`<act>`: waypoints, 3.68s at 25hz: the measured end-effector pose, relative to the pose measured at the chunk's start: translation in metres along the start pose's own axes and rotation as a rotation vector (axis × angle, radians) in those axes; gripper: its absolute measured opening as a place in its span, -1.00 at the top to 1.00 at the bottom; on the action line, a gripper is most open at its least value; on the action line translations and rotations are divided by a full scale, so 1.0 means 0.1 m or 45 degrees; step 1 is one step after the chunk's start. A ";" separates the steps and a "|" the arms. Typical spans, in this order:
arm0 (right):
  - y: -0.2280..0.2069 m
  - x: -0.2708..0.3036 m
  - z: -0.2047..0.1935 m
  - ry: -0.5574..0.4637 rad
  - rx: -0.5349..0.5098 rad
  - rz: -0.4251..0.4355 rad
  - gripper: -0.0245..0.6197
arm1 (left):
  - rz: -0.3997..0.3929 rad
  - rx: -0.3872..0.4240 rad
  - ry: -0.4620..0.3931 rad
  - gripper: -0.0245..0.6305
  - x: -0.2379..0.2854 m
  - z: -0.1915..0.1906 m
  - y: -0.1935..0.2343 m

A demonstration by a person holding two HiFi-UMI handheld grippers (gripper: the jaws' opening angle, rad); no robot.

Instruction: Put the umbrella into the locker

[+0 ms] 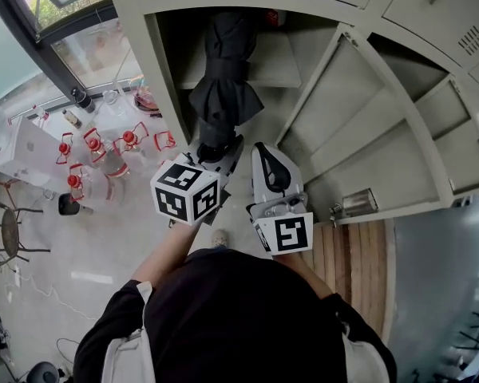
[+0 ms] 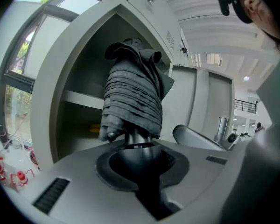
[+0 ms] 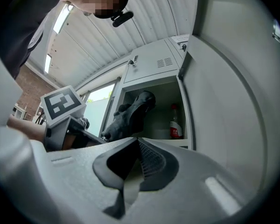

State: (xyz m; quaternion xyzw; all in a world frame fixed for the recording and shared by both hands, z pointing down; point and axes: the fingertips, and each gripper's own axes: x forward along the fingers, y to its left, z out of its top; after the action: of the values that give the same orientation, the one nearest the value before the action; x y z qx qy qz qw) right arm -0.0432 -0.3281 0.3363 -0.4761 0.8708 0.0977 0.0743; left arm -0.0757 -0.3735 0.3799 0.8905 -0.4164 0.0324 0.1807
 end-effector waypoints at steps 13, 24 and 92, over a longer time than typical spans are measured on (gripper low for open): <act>-0.18 0.27 0.03 -0.004 -0.024 -0.014 0.91 | -0.096 -0.224 0.091 0.75 0.36 0.19 0.18; -0.19 0.40 0.14 -0.064 -0.028 0.068 0.91 | -0.236 -0.374 0.049 0.34 0.41 0.52 0.12; 0.40 0.46 0.37 -0.157 -0.049 0.343 0.91 | 0.473 0.340 -0.223 0.91 -1.03 0.61 0.10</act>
State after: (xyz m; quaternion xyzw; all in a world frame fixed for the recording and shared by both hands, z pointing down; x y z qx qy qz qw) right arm -0.1005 -0.3351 0.2942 -0.3493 0.9185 0.1525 0.1049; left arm -0.1560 -0.3258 0.3047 0.8140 -0.5791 0.0427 0.0154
